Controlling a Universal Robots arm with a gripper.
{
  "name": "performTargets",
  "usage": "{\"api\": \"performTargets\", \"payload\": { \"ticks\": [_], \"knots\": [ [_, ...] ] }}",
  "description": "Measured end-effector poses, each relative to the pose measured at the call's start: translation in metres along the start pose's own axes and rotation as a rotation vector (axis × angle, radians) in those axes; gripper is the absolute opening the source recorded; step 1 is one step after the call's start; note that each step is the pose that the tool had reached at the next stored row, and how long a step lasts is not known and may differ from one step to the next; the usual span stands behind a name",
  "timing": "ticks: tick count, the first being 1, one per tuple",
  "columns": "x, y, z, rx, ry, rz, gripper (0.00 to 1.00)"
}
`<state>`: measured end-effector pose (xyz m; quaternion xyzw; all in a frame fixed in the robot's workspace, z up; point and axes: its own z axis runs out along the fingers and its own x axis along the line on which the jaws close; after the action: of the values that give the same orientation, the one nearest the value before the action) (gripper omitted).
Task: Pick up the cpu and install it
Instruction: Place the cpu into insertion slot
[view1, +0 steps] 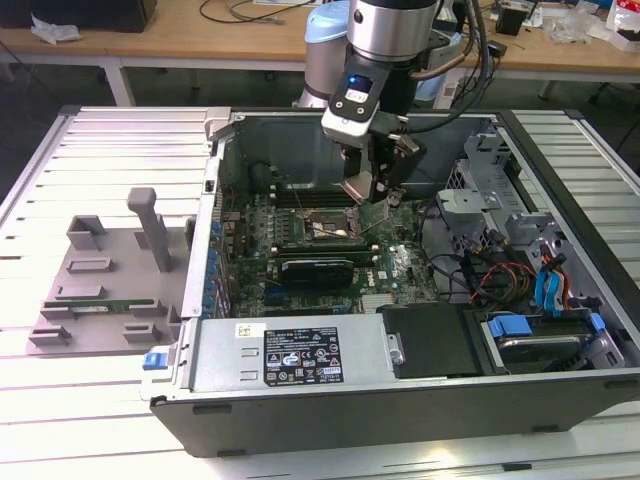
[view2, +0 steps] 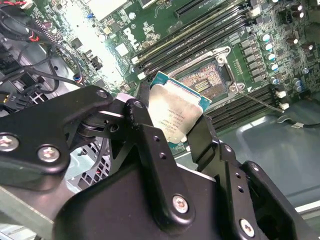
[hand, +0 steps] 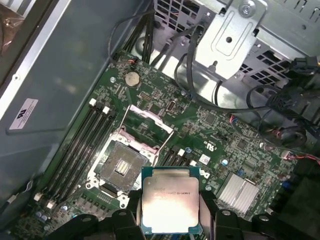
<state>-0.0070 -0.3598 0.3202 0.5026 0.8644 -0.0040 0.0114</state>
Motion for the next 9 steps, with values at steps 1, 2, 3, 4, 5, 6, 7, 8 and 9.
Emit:
{"api": "performTargets", "payload": {
  "ticks": [1, 2, 3, 4, 5, 6, 7, 8, 9],
  "knots": [
    [0.0, 0.0, 0.0001, 0.0001, 0.0, 0.005, 0.55],
    [0.0, 0.0, 0.0001, 0.0003, -0.0001, 0.013, 0.55],
    [0.0, 0.0, 0.0001, 0.0004, -0.0001, 0.019, 0.55],
    [0.0, 0.0, 0.0002, 0.0007, -0.0001, 0.03, 0.55],
    [0.0, 0.0, 0.0003, 0.001, -0.0002, 0.042, 0.55],
    [0.0, 0.0, 0.0003, 0.0012, -0.0002, 0.05, 0.55],
    [0.0, 0.0, 0.0004, 0.0014, -0.0003, 0.058, 0.55],
    [0.0, 0.0, 0.0004, 0.0015, -0.0003, 0.065, 0.55],
    [0.0, 0.0, 0.0004, 0.0016, -0.0003, 0.07, 0.55]
  ]
}}
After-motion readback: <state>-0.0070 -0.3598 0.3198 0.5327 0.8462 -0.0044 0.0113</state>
